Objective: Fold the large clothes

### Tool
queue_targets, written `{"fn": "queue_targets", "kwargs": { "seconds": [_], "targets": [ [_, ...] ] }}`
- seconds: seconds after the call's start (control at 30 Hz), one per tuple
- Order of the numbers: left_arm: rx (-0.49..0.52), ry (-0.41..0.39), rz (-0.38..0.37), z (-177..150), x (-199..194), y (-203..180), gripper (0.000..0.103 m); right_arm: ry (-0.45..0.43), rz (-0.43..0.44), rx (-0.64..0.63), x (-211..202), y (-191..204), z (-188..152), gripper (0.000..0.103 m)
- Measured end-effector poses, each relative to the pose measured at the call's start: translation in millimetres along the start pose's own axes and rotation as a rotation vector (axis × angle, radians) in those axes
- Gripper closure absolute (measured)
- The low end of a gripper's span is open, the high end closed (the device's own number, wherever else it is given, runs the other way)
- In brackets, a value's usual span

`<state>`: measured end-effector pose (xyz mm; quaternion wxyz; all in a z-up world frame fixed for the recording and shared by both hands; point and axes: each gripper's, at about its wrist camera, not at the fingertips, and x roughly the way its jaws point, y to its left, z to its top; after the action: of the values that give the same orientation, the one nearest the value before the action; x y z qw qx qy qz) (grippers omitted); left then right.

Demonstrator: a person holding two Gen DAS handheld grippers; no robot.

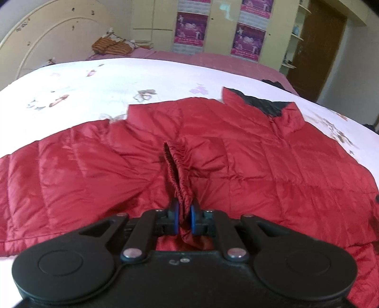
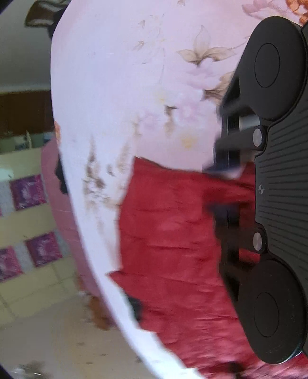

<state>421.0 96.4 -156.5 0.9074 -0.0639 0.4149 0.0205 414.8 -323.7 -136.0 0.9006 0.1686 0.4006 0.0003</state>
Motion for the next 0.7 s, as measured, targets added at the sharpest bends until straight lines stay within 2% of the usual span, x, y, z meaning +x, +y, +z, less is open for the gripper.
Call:
{"fn": "queue_targets", "kwargs": {
  "seconds": [0.1,0.17,0.2,0.37,0.4,0.43,0.5,0.67,0.7],
  "targets": [
    [0.002,0.004,0.007,-1,1,1,0.093,-0.008,0.005,0.006,16,-1,16,0.029],
    [0.012,0.005,0.012,-2,2,0,0.093,0.005,0.015,0.035,30,-3,23,0.042],
    [0.014,0.005,0.014,-2,3,-1,0.093,0.015,0.022,0.049,37,-4,28,0.054],
    [0.011,0.005,0.02,-4,3,0,0.09,0.053,0.052,0.105,60,-10,38,0.067],
    [0.013,0.005,0.022,-4,4,-1,0.09,0.054,0.051,0.086,62,-9,39,0.077],
    [0.015,0.004,0.023,-4,4,-2,0.089,0.05,0.031,0.046,62,-5,38,0.081],
    [0.019,0.002,0.022,-5,5,-3,0.087,0.026,-0.013,-0.03,68,0,35,0.082],
    [0.025,0.002,0.027,-5,4,-4,0.085,0.004,-0.062,-0.067,66,6,32,0.081],
    [0.024,0.004,0.032,-4,3,-3,0.084,0.003,-0.073,-0.07,63,6,31,0.077]
  ]
}}
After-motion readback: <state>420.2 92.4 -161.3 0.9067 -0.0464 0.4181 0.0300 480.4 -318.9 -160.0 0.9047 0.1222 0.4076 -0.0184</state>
